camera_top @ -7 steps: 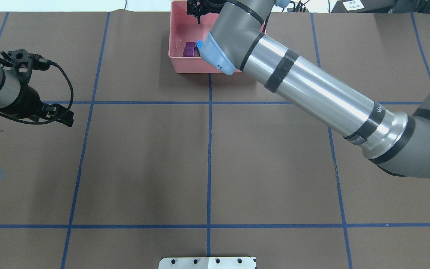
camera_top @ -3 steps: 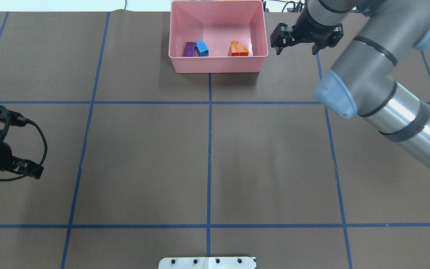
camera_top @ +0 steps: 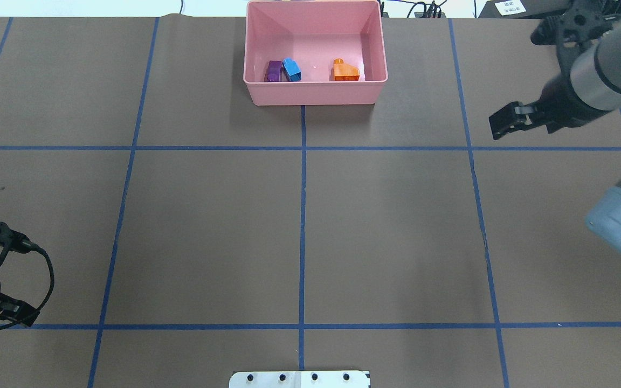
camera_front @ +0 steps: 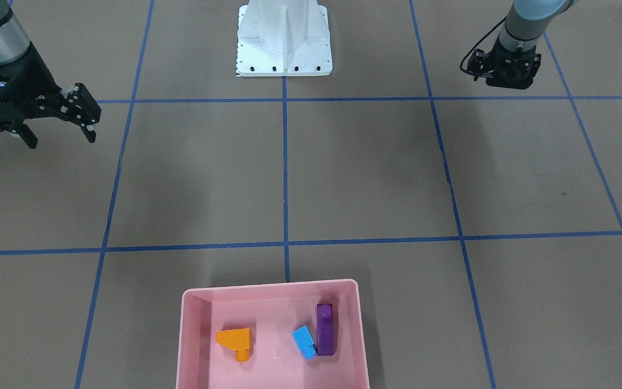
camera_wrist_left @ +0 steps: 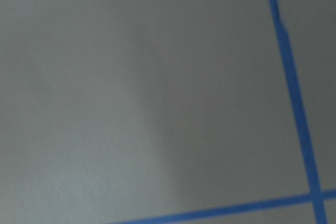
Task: Put all blocks into box
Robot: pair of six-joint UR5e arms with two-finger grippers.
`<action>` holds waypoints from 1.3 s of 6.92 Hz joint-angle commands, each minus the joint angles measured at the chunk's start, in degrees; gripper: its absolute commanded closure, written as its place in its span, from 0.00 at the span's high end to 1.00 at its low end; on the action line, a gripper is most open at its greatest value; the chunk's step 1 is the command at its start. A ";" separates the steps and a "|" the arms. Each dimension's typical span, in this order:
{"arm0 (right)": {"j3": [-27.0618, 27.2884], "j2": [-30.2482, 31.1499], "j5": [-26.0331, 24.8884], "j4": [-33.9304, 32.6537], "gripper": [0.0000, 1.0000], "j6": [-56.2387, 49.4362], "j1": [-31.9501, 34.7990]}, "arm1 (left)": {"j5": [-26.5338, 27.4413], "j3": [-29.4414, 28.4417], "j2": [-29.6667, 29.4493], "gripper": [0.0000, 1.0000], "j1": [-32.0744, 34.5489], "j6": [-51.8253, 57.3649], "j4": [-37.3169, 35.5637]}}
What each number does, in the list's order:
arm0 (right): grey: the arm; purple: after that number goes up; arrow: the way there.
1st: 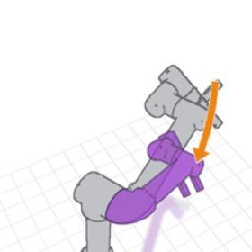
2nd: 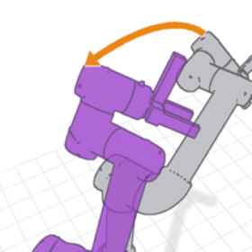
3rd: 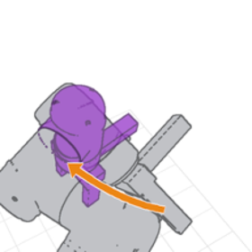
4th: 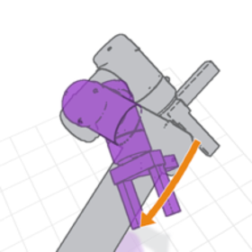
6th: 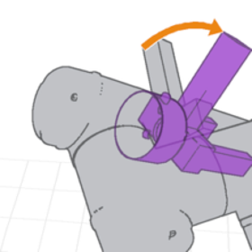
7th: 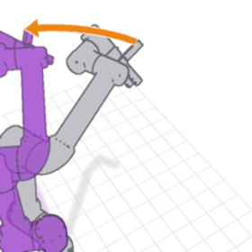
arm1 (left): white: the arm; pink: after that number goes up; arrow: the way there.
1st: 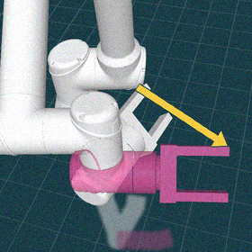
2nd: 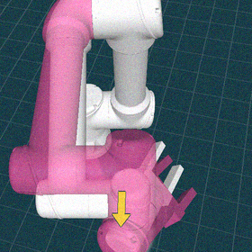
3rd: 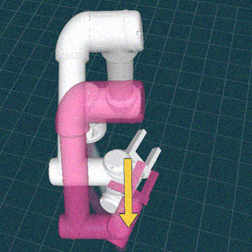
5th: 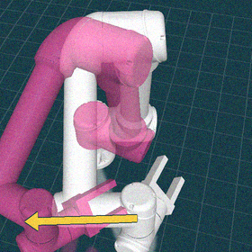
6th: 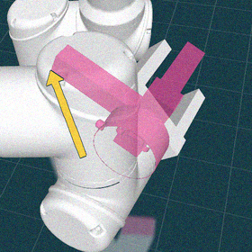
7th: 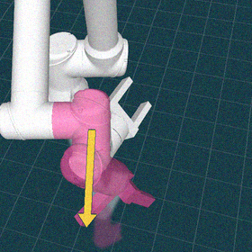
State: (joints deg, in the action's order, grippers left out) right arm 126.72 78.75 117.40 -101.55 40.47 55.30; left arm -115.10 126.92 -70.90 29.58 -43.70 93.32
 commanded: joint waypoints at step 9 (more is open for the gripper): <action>14.69 31.64 6.78 0.30 0.99 -22.98 10.08 | -7.40 -13.45 12.89 0.97 -13.22 -2.77 26.81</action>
State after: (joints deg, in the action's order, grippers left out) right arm 141.12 109.25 123.97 -101.18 18.88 64.52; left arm -120.96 114.64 -57.97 17.35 -44.75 117.18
